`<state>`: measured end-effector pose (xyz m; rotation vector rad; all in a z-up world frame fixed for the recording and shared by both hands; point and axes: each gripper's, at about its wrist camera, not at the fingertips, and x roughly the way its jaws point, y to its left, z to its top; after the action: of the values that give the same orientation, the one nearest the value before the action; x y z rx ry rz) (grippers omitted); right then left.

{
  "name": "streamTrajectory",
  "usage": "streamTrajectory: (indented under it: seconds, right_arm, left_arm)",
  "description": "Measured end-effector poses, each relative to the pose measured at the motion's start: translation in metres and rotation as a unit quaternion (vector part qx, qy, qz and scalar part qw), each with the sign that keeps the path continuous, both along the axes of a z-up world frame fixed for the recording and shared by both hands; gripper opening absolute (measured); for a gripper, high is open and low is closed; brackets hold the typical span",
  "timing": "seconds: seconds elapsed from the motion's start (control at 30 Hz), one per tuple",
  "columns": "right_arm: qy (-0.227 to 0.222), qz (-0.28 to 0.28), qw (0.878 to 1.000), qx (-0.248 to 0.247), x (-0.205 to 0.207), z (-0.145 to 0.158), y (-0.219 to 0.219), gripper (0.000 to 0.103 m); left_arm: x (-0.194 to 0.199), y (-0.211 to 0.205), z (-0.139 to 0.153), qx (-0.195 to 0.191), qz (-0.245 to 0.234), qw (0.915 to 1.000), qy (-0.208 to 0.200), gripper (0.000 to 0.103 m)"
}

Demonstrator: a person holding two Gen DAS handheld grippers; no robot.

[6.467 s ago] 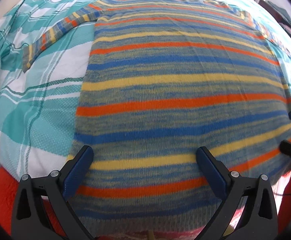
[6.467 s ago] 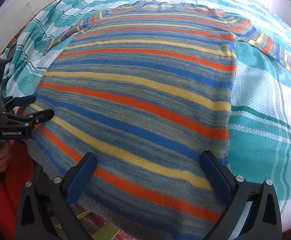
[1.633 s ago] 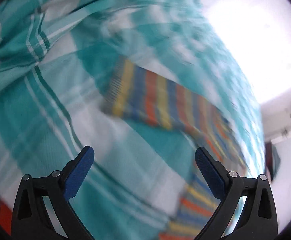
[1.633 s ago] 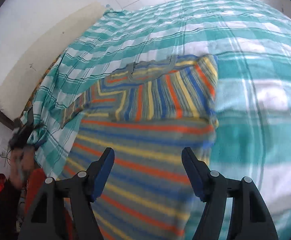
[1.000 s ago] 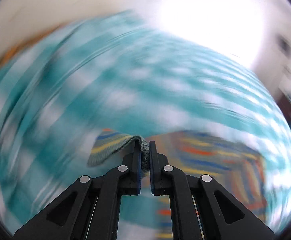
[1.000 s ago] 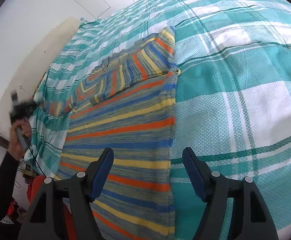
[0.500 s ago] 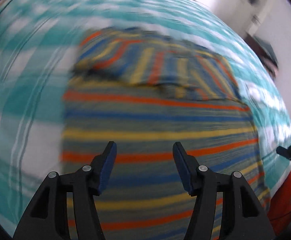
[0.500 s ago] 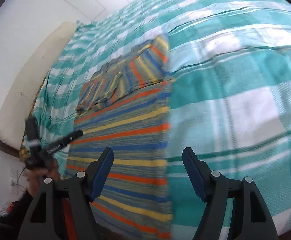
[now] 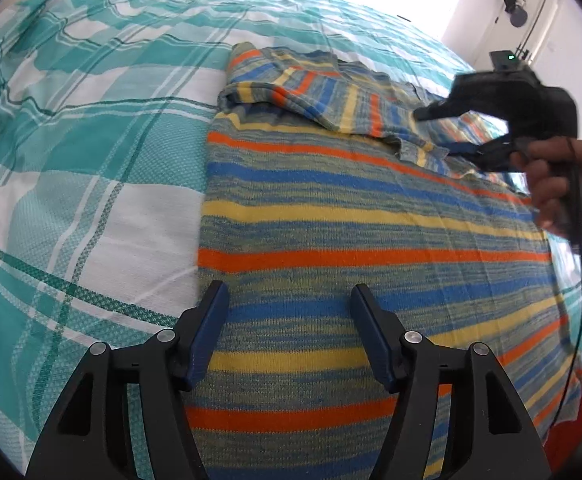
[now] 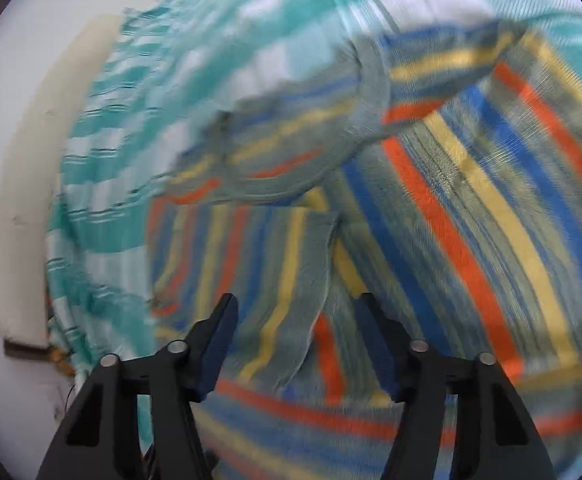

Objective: Fold small clothes

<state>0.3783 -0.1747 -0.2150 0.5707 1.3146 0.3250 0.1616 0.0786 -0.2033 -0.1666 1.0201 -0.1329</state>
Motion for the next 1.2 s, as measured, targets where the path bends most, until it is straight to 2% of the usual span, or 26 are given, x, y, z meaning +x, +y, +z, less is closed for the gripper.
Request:
streamTrajectory:
  seconds: [0.03,0.07,0.1,0.17,0.2,0.23,0.27,0.33,0.37,0.4,0.47,0.53,0.57,0.6,0.7,0.8,0.87,0.97,1.03,1.1,1.2]
  right_arm:
    - [-0.012,0.003,1.000,-0.004,0.003,-0.001,0.003,0.030]
    - [-0.021,0.017,1.000,-0.010,0.005,0.000,0.008,0.004]
    - [-0.035,0.033,0.998,-0.028,0.007,0.007,0.013,0.004]
    - [-0.096,0.058,0.991,-0.069,0.007,0.035,0.020,0.004]
    - [-0.134,0.072,0.985,-0.085,0.006,0.049,0.023,0.004]
    - [-0.151,0.079,0.980,-0.107,0.007,0.054,0.025,0.004]
    - [-0.153,0.086,0.976,-0.130,0.009,0.053,0.026,0.005]
    - [-0.122,0.093,0.977,-0.150,0.015,0.037,0.023,0.013]
    - [-0.098,0.098,0.978,-0.153,0.017,0.027,0.021,0.028]
    - [-0.079,0.098,0.980,-0.155,0.017,0.020,0.017,0.034]
    - [-0.090,0.084,0.983,-0.138,0.008,0.027,0.010,0.039]
    - [-0.099,0.070,0.987,-0.104,0.000,0.037,0.006,0.049]
    - [-0.098,0.066,0.990,-0.081,-0.002,0.038,0.004,0.057]
    - [-0.086,0.059,0.993,-0.062,-0.002,0.036,0.000,0.058]
    - [-0.016,0.053,0.998,-0.021,-0.006,0.016,-0.005,0.057]
    - [-0.026,0.099,0.994,-0.032,-0.024,0.016,0.009,0.055]
    - [-0.041,0.106,0.993,-0.043,-0.028,0.016,0.017,0.052]
    - [-0.052,0.076,0.995,-0.041,-0.020,0.014,0.020,0.040]
    - [-0.042,0.044,0.998,-0.034,-0.014,0.005,0.015,0.034]
    - [-0.036,0.035,0.998,-0.040,-0.008,0.000,0.015,0.015]
    - [-0.044,0.036,0.998,-0.030,-0.011,0.018,0.010,0.011]
  left_arm:
    - [-0.001,0.001,0.000,-0.004,0.000,1.0000,0.001,0.066]
    - [0.000,0.002,-0.001,-0.006,0.000,1.0000,0.001,0.067]
    - [0.002,0.002,-0.002,-0.007,0.000,1.0000,0.001,0.068]
    - [0.003,0.000,-0.002,-0.005,-0.004,1.0000,0.001,0.070]
    - [0.003,-0.002,-0.002,-0.002,-0.006,1.0000,0.000,0.072]
    - [0.003,-0.004,-0.003,0.003,-0.009,1.0000,-0.001,0.074]
    - [0.004,-0.006,-0.003,0.008,-0.011,0.9999,-0.001,0.075]
    - [0.003,-0.010,-0.003,0.022,-0.018,0.9996,-0.004,0.077]
    - [0.003,-0.011,-0.003,0.025,-0.019,0.9995,-0.006,0.077]
    - [0.002,-0.011,-0.003,0.028,-0.019,0.9994,-0.007,0.077]
    - [0.002,-0.010,-0.003,0.027,-0.019,0.9994,-0.006,0.077]
    - [0.003,-0.010,-0.004,0.026,-0.019,0.9995,-0.006,0.079]
    - [0.003,-0.011,-0.004,0.027,-0.020,0.9994,-0.006,0.079]
    - [0.004,-0.012,-0.004,0.030,-0.020,0.9993,-0.007,0.079]
    - [0.003,-0.012,-0.004,0.030,-0.021,0.9993,-0.007,0.079]
    - [0.004,-0.012,-0.004,0.029,-0.020,0.9993,-0.007,0.080]
    - [0.004,-0.012,-0.004,0.033,-0.022,0.9992,-0.008,0.081]
    - [0.003,-0.012,-0.004,0.034,-0.023,0.9991,-0.008,0.081]
    - [0.003,-0.012,-0.004,0.032,-0.023,0.9992,-0.007,0.081]
    - [0.003,-0.012,-0.004,0.032,-0.023,0.9992,-0.007,0.081]
    - [0.003,-0.012,-0.004,0.031,-0.023,0.9992,-0.007,0.081]
